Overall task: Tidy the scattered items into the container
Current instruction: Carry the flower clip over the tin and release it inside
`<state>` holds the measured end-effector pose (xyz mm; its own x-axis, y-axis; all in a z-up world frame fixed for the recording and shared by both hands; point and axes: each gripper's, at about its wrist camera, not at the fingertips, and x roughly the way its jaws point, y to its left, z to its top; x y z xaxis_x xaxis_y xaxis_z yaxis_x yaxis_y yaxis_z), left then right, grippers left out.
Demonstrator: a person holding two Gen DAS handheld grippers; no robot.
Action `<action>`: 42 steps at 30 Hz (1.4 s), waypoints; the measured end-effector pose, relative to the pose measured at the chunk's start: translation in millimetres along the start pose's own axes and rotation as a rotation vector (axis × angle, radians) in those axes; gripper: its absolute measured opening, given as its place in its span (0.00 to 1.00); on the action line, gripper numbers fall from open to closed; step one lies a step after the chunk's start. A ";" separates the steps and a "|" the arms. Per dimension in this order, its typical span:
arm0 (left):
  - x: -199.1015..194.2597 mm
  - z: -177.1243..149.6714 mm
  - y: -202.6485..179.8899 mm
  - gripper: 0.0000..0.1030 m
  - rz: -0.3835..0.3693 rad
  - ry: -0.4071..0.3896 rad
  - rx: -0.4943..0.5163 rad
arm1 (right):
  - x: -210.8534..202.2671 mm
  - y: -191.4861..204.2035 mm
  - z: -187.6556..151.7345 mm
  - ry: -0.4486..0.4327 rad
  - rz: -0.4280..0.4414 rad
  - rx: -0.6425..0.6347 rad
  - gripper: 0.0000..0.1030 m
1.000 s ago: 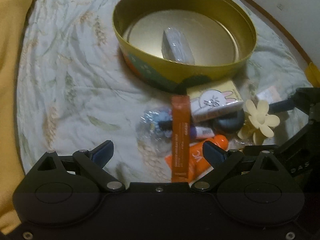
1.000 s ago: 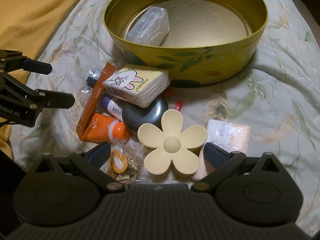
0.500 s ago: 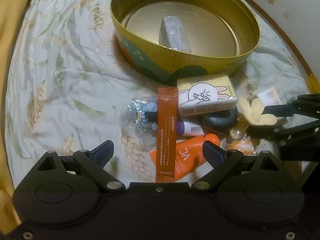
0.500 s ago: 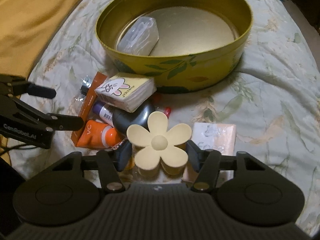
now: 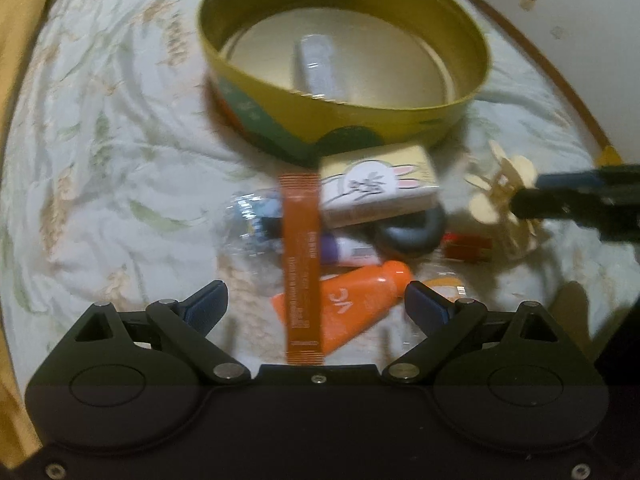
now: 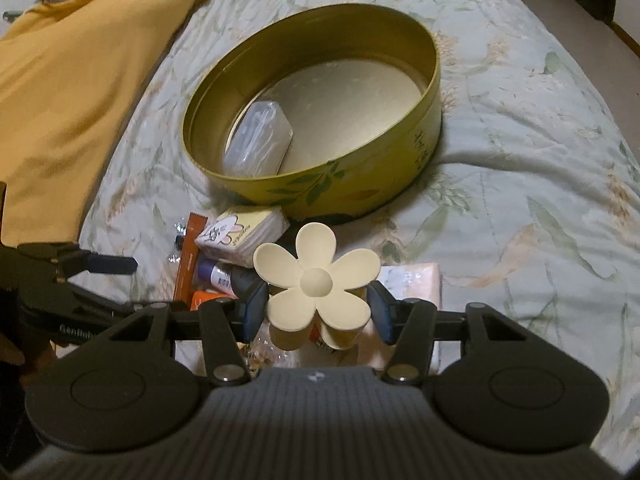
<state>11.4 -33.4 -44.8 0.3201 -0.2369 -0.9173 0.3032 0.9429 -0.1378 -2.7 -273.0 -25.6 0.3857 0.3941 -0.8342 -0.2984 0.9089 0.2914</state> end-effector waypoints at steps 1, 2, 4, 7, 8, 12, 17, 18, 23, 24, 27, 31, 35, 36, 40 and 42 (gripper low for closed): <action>-1.6 -0.4 -4.2 0.92 -0.025 -0.005 0.016 | -1.5 -1.3 0.4 -0.007 0.001 0.005 0.55; -3.0 -1.0 -9.2 0.92 -0.050 -0.009 0.036 | -3.1 -2.8 1.0 -0.013 0.002 0.012 0.55; -4.7 -2.6 -20.8 0.92 -0.087 -0.015 0.081 | -5.4 -5.8 2.0 -0.023 0.000 0.022 0.55; -3.1 -6.2 -38.1 0.92 -0.130 -0.009 0.142 | -8.0 -9.0 2.3 -0.031 -0.001 0.034 0.55; -1.8 -7.7 -42.7 0.92 -0.137 -0.006 0.160 | -8.9 -9.3 2.3 -0.034 -0.001 0.035 0.55; 4.5 -12.5 -58.8 0.85 -0.157 0.001 0.213 | -12.0 -9.1 2.4 -0.047 0.006 0.034 0.55; 10.3 -16.8 -72.7 0.82 -0.185 -0.008 0.240 | -15.2 -10.9 3.5 -0.058 0.007 0.043 0.55; 12.8 -16.8 -74.4 0.82 -0.189 -0.007 0.239 | -15.8 -11.6 3.7 -0.061 0.007 0.045 0.55; 24.7 -18.0 -77.5 0.72 -0.188 0.011 0.227 | -17.7 -12.4 4.1 -0.069 0.009 0.047 0.55; 27.6 -18.6 -79.2 0.71 -0.184 0.018 0.232 | -17.7 -12.4 4.2 -0.068 0.012 0.041 0.55; 36.9 -19.8 -82.0 0.63 -0.161 0.039 0.232 | -18.0 -12.4 4.0 -0.069 0.013 0.041 0.55; 50.0 -19.3 -75.5 0.30 -0.118 0.077 0.183 | -18.4 -12.2 4.1 -0.071 0.014 0.040 0.55; 43.9 -17.6 -65.6 0.27 -0.132 0.051 0.138 | -19.4 -13.0 4.3 -0.076 0.013 0.045 0.55; 41.6 -17.0 -64.2 0.26 -0.138 0.046 0.131 | -19.8 -13.2 4.2 -0.077 0.013 0.046 0.55; 35.8 -16.7 -63.9 0.26 -0.157 0.041 0.130 | -21.7 -13.6 4.3 -0.083 0.014 0.047 0.55; 35.0 -17.0 -64.8 0.26 -0.161 0.047 0.131 | -22.6 -13.6 4.4 -0.087 0.013 0.045 0.55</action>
<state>-12.3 -98.9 -74.4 0.2168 -0.3683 -0.9041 0.4626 0.8543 -0.2371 -3.5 -293.7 -8.7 0.4569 0.4140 -0.7873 -0.2645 0.9083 0.3241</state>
